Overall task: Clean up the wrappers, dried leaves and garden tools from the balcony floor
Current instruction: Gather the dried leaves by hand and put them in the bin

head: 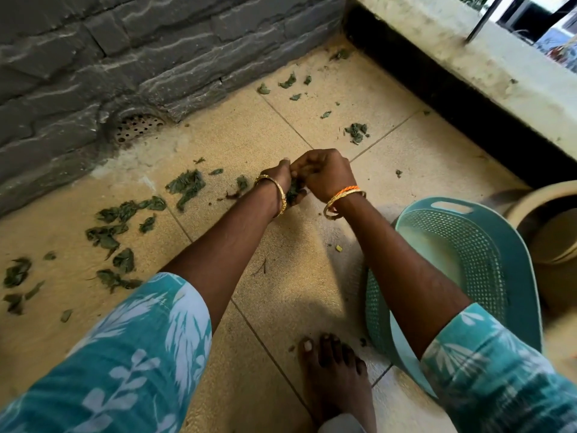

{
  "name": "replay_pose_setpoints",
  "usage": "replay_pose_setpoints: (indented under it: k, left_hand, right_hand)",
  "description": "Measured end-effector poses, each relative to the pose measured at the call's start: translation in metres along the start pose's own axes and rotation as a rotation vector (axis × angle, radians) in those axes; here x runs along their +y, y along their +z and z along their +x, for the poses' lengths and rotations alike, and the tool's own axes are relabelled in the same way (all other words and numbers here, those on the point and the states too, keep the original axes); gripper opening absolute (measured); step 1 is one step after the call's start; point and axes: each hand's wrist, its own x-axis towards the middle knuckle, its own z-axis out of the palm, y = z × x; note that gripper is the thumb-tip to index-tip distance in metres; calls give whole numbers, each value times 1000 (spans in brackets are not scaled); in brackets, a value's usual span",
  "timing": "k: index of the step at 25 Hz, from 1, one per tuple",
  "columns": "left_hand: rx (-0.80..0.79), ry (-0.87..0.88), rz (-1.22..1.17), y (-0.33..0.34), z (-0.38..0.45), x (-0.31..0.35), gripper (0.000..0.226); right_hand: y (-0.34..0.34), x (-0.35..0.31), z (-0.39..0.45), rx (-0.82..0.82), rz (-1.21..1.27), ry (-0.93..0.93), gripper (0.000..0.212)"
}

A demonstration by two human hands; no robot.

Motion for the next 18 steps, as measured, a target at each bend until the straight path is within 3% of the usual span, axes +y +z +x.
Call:
replay_pose_setpoints:
  k: [1,3,6,8,10,12,15,18]
  left_hand:
    - [-15,1,-9,0,5,1,42]
    - [-37,4,-20,0,15,5,39]
    - [-49,-8,2,6,23,6,33]
    - [-66,-27,11,11,27,2,27]
    - [-91,-53,11,14,31,2,24]
    - [-106,-66,16,11,34,6,21]
    - [-54,-71,30,3,38,6,18]
    - [-34,-55,16,-2,43,3,26]
  right_hand:
    - [-9,3,5,-48,44,26,25]
    - [-26,12,25,17,66,87,29]
    - [-50,32,66,144,-304,141,37]
    - [-61,47,87,7,-552,198,55]
    - [-66,59,99,-92,-635,217,60]
    - [-64,70,104,-110,-645,166,50]
    - [-56,77,103,18,-731,-8,33]
    - [-53,75,107,108,-790,-17,23]
